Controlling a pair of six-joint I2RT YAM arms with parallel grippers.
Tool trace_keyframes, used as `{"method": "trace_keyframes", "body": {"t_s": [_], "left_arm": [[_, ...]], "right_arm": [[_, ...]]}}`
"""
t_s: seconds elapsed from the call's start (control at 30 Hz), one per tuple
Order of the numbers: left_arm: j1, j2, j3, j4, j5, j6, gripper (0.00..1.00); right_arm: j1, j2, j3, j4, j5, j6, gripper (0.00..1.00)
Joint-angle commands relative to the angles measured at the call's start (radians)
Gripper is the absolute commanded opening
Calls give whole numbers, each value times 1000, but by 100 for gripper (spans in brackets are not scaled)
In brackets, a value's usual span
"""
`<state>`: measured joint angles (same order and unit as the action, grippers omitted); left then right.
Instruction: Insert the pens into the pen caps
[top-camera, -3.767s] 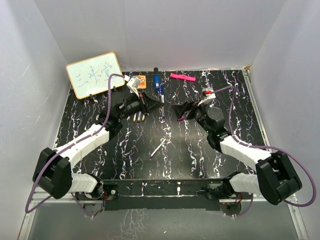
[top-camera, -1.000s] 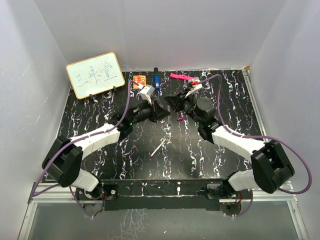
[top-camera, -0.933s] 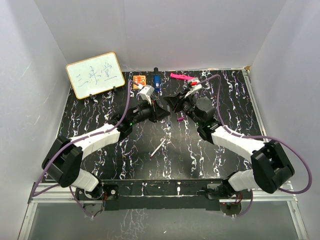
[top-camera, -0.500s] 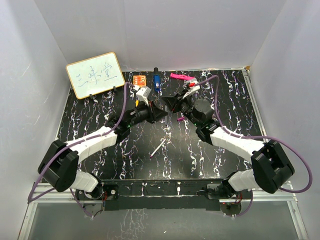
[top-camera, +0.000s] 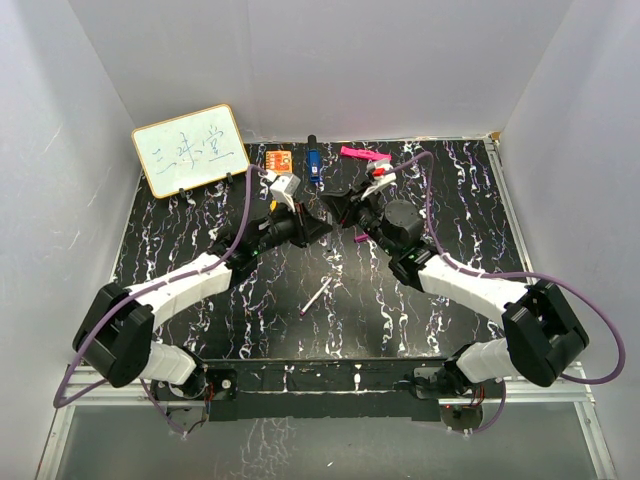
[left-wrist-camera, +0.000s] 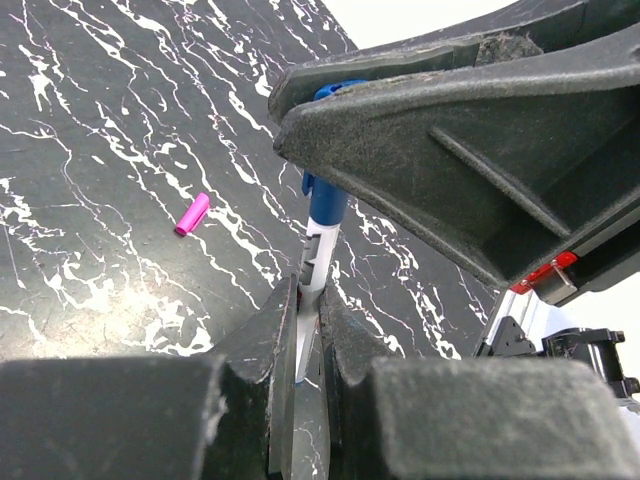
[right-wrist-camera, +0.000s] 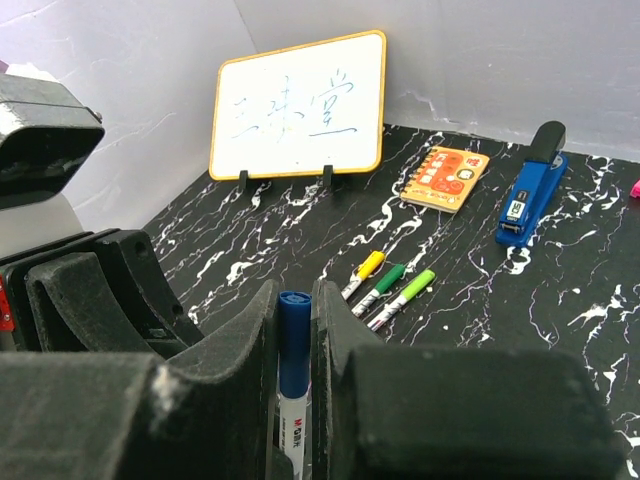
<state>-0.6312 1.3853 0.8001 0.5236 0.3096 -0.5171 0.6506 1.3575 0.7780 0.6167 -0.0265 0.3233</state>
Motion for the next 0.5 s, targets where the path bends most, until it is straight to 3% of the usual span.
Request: {"method": "trace_keyframes", "body": {"t_s": [0.0, 0.2, 0.47], "left_arm": [[45, -82, 73, 48, -68, 39, 0], [31, -104, -17, -104, -28, 36, 0], [3, -119, -82, -216, -98, 60, 0]], "right_arm": [[29, 12, 33, -137, -7, -6, 0], [30, 32, 120, -97, 45, -10, 1], [28, 47, 147, -66, 79, 0, 42]]}}
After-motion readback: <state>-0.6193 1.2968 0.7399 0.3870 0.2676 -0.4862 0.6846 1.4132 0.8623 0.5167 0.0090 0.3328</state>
